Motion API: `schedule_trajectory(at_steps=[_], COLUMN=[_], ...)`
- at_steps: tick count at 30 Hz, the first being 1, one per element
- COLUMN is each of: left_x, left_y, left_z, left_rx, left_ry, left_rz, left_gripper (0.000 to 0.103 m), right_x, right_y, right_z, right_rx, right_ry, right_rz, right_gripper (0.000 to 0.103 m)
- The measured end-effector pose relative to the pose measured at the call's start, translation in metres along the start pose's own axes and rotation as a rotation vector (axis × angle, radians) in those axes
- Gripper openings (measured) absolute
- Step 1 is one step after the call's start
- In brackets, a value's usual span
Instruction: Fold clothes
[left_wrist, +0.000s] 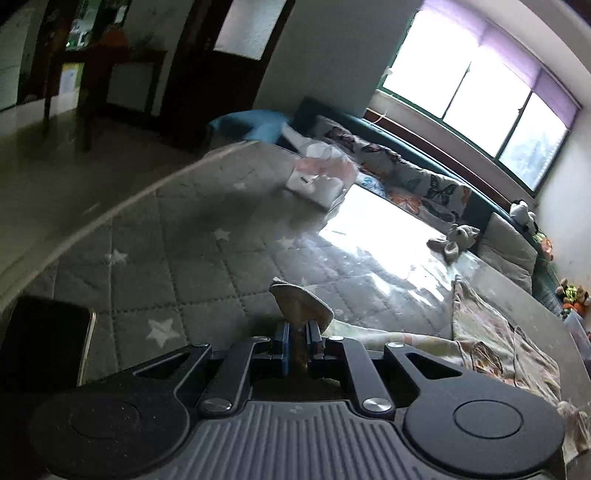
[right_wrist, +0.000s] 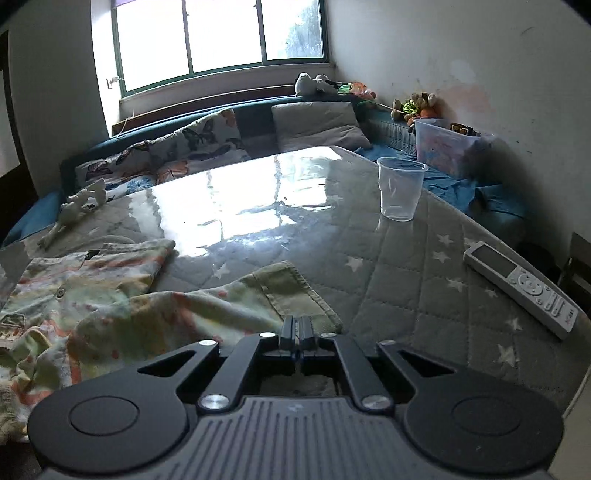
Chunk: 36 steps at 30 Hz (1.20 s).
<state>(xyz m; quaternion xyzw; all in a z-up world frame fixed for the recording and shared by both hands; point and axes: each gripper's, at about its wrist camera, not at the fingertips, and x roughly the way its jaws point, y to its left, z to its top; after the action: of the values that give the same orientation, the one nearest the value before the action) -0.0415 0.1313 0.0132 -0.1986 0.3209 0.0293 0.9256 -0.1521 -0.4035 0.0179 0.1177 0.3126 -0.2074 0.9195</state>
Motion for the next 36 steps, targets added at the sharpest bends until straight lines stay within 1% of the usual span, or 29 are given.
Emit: schedule_trajectory(at_steps=[3,5,6,7,8,9,10,11,12,13,14,15,17,18,19,22,25,28,29,32,35,36], left_x=[-0.004,-0.006,-0.008,-0.009,-0.009,-0.011,-0.013,-0.016,-0.018,-0.02,-0.021,-0.023,-0.023,-0.023,-0.022,-0.017,-0.014,-0.017,-0.019,-0.023,-0.018,-0.017], left_y=[-0.006,-0.01,-0.011,-0.011,-0.012,-0.012,-0.014,-0.017,-0.02,-0.024,-0.029,-0.036,-0.052,-0.061,-0.07,-0.101,-0.133,-0.162,-0.171,-0.195,-0.211,-0.214], left_z=[0.001,0.001,0.002,0.002,0.004,0.004,0.003,0.002,0.001,-0.001,-0.003,-0.005,-0.012,-0.015,-0.018,-0.033,-0.05,-0.069,-0.076,-0.096,-0.112,-0.116], left_rx=[0.052,0.076,0.079,0.082,0.08,0.08,0.084,0.092,0.101,0.111,0.12,0.128,0.163,0.185,0.208,0.283,0.37,0.475,0.519,0.637,0.707,0.729], left_ry=[-0.013,-0.022,-0.024,-0.026,-0.025,-0.026,-0.031,-0.032,-0.033,-0.032,-0.028,-0.024,-0.016,-0.012,-0.007,0.028,0.068,0.121,0.135,0.151,0.18,0.18], left_rz=[0.029,0.049,0.055,0.061,0.063,0.066,0.072,0.073,0.073,0.062,0.044,0.022,-0.029,-0.056,-0.084,-0.193,-0.309,-0.452,-0.487,-0.522,-0.527,-0.527], left_gripper=[0.013,0.013,0.015,0.016,0.023,0.037,0.043,0.053,0.058,0.06,0.067,0.077,0.088,0.09,0.09,0.09,0.09,0.09,0.09,0.09,0.09,0.088], right_x=[0.008,0.019,0.024,0.029,0.034,0.039,0.043,0.047,0.05,0.053,0.054,0.054,0.054,0.053,0.053,0.049,0.041,0.031,0.028,0.017,0.01,0.01], right_y=[-0.003,-0.006,-0.008,-0.009,-0.01,-0.011,-0.012,-0.013,-0.014,-0.015,-0.016,-0.016,-0.016,-0.016,-0.016,-0.019,-0.019,-0.021,-0.022,-0.025,-0.028,-0.029], right_z=[0.001,0.004,0.005,0.006,0.006,0.007,0.007,0.006,0.005,0.004,0.003,0.002,0.0,-0.001,-0.001,-0.004,-0.007,-0.01,-0.011,-0.016,-0.021,-0.023], right_rx=[0.016,0.038,0.044,0.046,0.044,0.043,0.04,0.04,0.041,0.045,0.05,0.051,0.047,0.046,0.046,0.054,0.042,0.025,0.02,0.009,-0.005,-0.008], right_ry=[-0.001,0.01,0.016,0.023,0.031,0.04,0.048,0.055,0.062,0.065,0.068,0.066,0.061,0.059,0.058,0.048,0.03,0.011,0.005,-0.007,-0.002,0.002], right_rz=[0.001,0.0,-0.004,-0.01,-0.016,-0.022,-0.027,-0.031,-0.034,-0.034,-0.032,-0.03,-0.025,-0.024,-0.024,-0.025,-0.044,-0.078,-0.092,-0.115,-0.131,-0.137], right_gripper=[0.011,0.017,0.022,0.023,0.023,0.023,0.025,0.028,0.03,0.031,0.031,0.032,0.032,0.028,0.016,0.006,0.006,0.006,0.006,0.006,0.006,0.006])
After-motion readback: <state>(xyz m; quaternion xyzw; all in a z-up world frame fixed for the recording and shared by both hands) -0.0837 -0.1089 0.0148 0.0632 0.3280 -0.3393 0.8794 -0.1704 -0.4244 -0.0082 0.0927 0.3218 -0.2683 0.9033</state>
